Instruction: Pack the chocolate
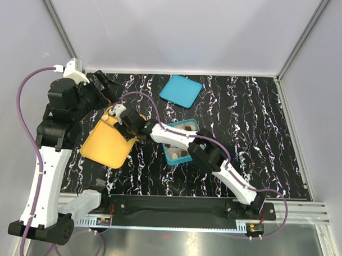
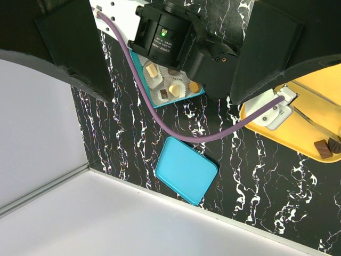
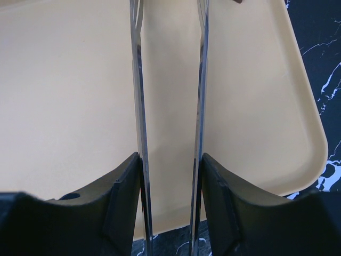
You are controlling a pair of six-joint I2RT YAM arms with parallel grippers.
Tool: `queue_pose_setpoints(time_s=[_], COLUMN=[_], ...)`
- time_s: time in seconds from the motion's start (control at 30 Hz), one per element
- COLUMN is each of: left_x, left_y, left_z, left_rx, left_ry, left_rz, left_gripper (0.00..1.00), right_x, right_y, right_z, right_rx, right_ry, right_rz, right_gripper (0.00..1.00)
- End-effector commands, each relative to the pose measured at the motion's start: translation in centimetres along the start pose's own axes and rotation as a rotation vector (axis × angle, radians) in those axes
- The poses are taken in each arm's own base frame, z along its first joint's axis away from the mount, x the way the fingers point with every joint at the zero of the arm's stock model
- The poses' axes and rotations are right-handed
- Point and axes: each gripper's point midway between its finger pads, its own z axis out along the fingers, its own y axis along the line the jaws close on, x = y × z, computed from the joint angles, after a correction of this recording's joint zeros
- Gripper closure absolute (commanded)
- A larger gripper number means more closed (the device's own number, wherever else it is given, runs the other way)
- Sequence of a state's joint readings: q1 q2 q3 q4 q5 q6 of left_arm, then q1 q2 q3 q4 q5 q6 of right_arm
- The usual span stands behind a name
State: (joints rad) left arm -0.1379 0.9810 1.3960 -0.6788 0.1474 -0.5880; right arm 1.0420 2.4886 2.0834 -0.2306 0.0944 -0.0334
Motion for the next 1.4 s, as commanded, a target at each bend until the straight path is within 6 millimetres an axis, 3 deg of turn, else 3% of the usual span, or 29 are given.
queue_pose_setpoints(time_s=[0.0,0.63,0.83,1.13,1.2,1.23,1.27,1.37], left_x=[-1.1,-1.5,-1.2,-1.0,-1.3,-1.5,-1.5,-1.5], left_y=[-0.9,-0.9,-0.7,0.2,0.4,0.4,0.4,0.3], left_z=[-0.3,-0.7,-0.8,-0.7,-0.8,-1.0,-1.0,-1.1], left_rx=[0.044,0.036,0.029,-0.011,-0.028,-0.030,-0.033,-0.027], left_ry=[-0.049,-0.060,-0.055,-0.053,-0.059,-0.064,-0.066,-0.067], left_rz=[0.016,0.025,0.023,0.034,0.048,0.055,0.056,0.057], left_gripper=[0.01,0.01,0.01,0.01,0.01,0.01,0.01,0.01], right_x=[-2.7,-3.1,-3.8,-5.4,-5.3,-6.6,-5.1,-5.0], right_y=[0.3,1.5,1.7,2.9,3.3,3.3,3.3,3.3], right_z=[-0.2,0.3,-0.5,-4.8,-6.4,-8.0,-8.3,-11.0], right_rx=[0.017,-0.017,-0.021,-0.034,-0.032,-0.035,-0.036,-0.038], right_ry=[-0.067,-0.067,-0.081,-0.117,-0.128,-0.158,-0.132,-0.149], right_rz=[-0.007,-0.017,-0.019,-0.008,0.001,0.010,0.004,0.045], right_gripper=[0.46,0.48,0.52,0.57,0.57,0.57,0.58,0.58])
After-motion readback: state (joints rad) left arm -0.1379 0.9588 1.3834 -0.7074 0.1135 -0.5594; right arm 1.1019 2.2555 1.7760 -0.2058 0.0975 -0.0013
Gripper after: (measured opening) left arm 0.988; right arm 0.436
